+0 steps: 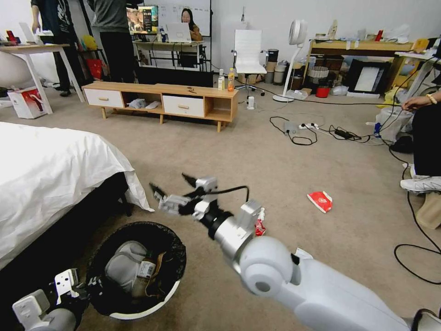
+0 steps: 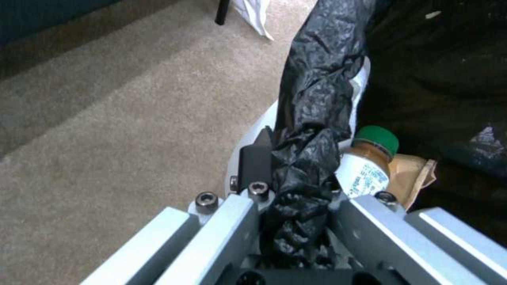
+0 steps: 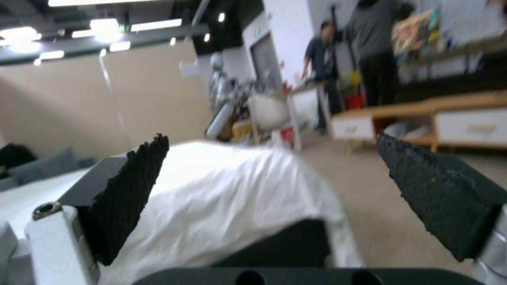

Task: Pick up the trash bin and place the garbage on the floor into it.

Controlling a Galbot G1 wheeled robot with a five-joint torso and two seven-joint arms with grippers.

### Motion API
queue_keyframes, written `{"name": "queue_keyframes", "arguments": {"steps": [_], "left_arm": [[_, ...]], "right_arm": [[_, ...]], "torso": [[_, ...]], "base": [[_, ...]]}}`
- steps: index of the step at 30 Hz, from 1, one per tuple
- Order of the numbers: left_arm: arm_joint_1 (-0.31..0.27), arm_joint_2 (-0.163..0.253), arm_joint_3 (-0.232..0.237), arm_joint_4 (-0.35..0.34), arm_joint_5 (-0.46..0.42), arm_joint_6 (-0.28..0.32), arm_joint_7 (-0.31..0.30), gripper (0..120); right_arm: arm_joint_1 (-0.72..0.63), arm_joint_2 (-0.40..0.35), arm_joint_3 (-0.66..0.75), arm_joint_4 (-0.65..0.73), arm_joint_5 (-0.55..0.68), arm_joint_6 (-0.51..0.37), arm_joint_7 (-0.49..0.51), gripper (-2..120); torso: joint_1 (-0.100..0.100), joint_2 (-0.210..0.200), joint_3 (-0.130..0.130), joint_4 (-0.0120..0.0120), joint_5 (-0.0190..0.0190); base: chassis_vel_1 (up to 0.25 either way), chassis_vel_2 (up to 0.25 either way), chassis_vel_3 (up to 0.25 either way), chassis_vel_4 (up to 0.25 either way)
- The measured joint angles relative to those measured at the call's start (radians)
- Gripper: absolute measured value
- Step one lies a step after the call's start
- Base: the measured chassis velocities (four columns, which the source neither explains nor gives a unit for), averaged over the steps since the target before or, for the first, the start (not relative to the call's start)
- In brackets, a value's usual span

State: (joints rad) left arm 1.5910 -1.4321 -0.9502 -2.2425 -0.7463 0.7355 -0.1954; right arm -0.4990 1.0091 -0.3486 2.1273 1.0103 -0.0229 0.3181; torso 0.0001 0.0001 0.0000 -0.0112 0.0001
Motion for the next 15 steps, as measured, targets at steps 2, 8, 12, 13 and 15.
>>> {"name": "queue_keyframes", "arguments": {"steps": [2, 8, 12, 13, 15], "left_arm": [[-0.001, -0.001, 0.0, -0.001, -0.001, 0.0, 0.0, 1], [-0.002, -0.002, -0.003, -0.003, -0.002, 0.0, 0.001, 1], [-0.001, -0.004, -0.008, -0.008, -0.002, 0.0, 0.002, 1], [0.002, -0.006, -0.009, -0.012, -0.002, 0.0, 0.003, 1], [0.006, -0.009, -0.012, -0.016, -0.002, 0.0, 0.004, 1]], "right_arm": [[-0.01, -0.012, 0.029, 0.009, -0.004, 0.002, -0.007, 100], [-0.126, -0.102, 0.252, 0.051, -0.029, 0.008, -0.04, 100], [-0.294, -0.181, 0.416, 0.072, -0.096, 0.057, -0.048, 100], [-0.351, -0.204, 0.457, 0.074, -0.129, 0.08, -0.048, 99], [-0.385, -0.215, 0.483, 0.074, -0.156, 0.096, -0.048, 99]], "torso": [[0.0, 0.0, 0.0, 0.0001, 0.0], [0.0, 0.0, 0.0, 0.0002, 0.0], [0.0, 0.0, 0.0, -0.0004, 0.0004], [0.0, 0.0, 0.0, -0.0007, 0.0003], [0.0, 0.0, 0.0, -0.001, 0.0003]], "base": [[0.0, 0.0, 0.0, 0.0], [0.0, 0.0, 0.0, 0.0], [0.0, 0.0, 0.0, 0.0], [0.0, 0.0, 0.0, 0.0], [0.0, 0.0, 0.0, 0.0]]}}
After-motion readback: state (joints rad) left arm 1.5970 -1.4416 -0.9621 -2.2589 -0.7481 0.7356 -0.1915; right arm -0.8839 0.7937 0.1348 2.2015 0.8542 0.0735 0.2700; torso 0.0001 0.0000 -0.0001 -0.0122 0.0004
